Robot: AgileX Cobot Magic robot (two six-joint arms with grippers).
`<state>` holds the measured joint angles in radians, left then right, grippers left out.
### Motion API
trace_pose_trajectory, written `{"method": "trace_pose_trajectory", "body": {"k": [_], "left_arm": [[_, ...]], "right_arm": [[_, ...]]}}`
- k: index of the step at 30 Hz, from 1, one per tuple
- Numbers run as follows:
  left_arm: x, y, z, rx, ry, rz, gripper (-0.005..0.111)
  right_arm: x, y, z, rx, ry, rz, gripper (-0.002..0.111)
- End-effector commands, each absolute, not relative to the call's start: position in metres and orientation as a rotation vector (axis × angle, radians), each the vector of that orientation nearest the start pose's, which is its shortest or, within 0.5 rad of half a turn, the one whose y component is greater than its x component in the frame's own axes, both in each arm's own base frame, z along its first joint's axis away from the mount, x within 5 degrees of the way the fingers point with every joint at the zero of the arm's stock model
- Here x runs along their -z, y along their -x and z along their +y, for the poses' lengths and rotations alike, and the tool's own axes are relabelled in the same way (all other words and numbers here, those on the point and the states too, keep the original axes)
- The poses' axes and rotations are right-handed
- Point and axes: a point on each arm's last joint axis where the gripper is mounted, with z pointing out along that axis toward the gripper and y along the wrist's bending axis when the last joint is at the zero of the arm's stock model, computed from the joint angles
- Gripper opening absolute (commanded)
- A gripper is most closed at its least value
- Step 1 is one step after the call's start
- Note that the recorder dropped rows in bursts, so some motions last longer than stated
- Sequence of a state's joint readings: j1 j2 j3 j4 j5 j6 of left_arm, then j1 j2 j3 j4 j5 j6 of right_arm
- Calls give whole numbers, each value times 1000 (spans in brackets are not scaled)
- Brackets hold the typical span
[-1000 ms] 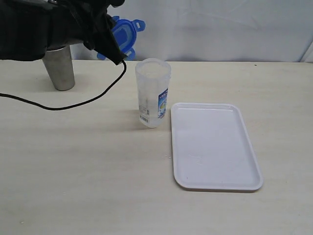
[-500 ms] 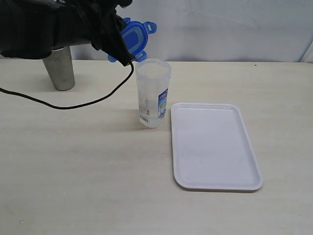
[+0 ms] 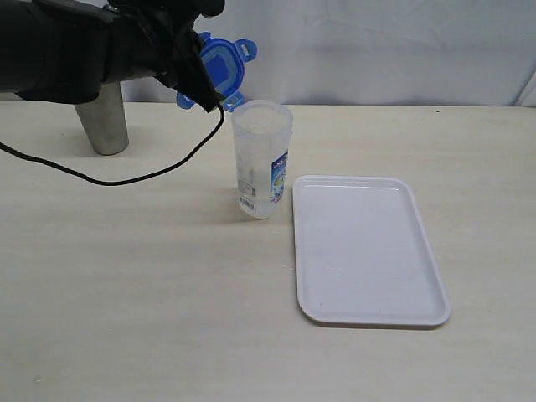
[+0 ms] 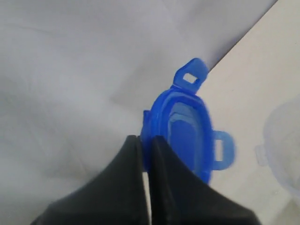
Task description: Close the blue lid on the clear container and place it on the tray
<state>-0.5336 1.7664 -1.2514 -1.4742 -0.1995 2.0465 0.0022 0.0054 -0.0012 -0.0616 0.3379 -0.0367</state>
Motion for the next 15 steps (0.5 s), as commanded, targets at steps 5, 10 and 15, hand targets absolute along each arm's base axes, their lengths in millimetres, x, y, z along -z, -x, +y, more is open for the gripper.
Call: {"method": "trace_pose_trajectory", "body": {"k": [5, 10, 15], "left_arm": [[-274, -360, -206, -55, -947, 1743, 0], [-274, -359, -206, -35, -927, 1755, 0], [-275, -349, -222, -44, -967, 1727, 0]], "right_arm": [[-183, -54, -2, 82, 74, 1821, 4], [-183, -54, -2, 82, 74, 1821, 4], [-183, -54, -2, 82, 74, 1821, 4]]}}
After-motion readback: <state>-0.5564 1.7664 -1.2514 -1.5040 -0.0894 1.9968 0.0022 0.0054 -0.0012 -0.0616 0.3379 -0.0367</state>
